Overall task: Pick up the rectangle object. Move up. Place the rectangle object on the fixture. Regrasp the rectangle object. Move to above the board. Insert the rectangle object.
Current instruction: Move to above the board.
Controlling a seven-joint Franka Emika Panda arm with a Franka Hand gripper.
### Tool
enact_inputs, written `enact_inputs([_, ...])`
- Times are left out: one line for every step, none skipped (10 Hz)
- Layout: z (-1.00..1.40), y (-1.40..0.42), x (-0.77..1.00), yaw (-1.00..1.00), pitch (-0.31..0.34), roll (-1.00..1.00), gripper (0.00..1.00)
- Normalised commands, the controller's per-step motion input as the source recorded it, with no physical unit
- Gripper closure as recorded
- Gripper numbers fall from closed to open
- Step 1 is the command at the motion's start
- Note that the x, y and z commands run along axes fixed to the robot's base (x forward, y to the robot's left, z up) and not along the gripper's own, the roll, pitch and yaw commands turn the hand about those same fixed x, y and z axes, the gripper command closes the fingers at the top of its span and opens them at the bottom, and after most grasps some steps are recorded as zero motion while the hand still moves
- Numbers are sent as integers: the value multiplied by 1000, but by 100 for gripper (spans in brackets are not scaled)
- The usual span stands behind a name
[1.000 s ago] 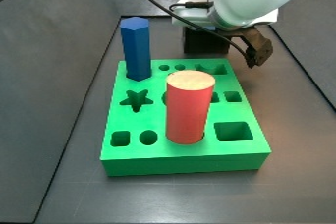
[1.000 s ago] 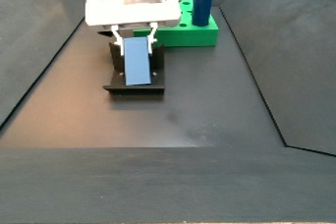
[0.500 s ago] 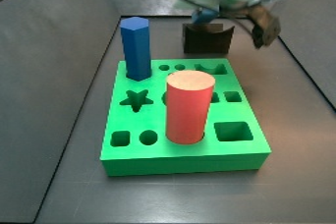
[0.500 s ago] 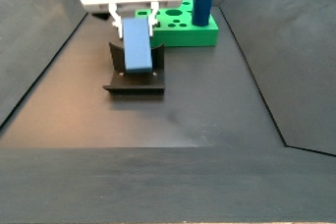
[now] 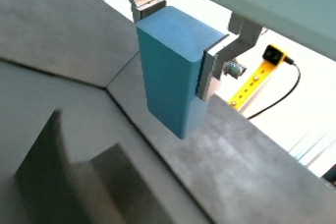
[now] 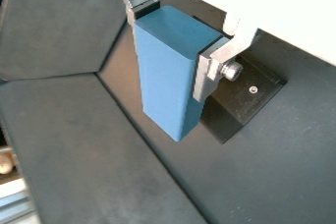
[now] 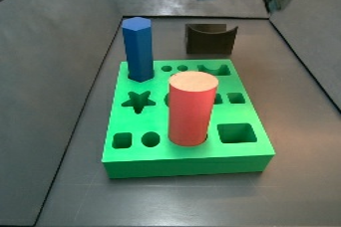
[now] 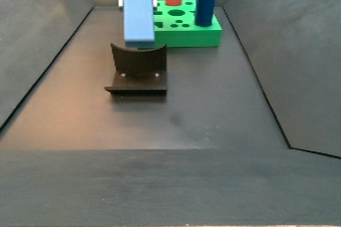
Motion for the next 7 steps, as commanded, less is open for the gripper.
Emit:
enact_inputs([1000, 5, -98, -124, -5, -9, 100])
enact_inputs([1000, 3, -94, -111, 42, -6, 100])
enact_inputs([1000, 0, -91, -92, 76, -6, 100])
enact_inputs([1000, -5, -86, -68, 106, -11, 100])
enact_inputs([972, -11, -74, -29, 134, -27, 100])
enact_inputs([793, -10, -60, -1, 147, -37, 100])
enact_inputs([614, -12, -40, 27, 146, -46, 100])
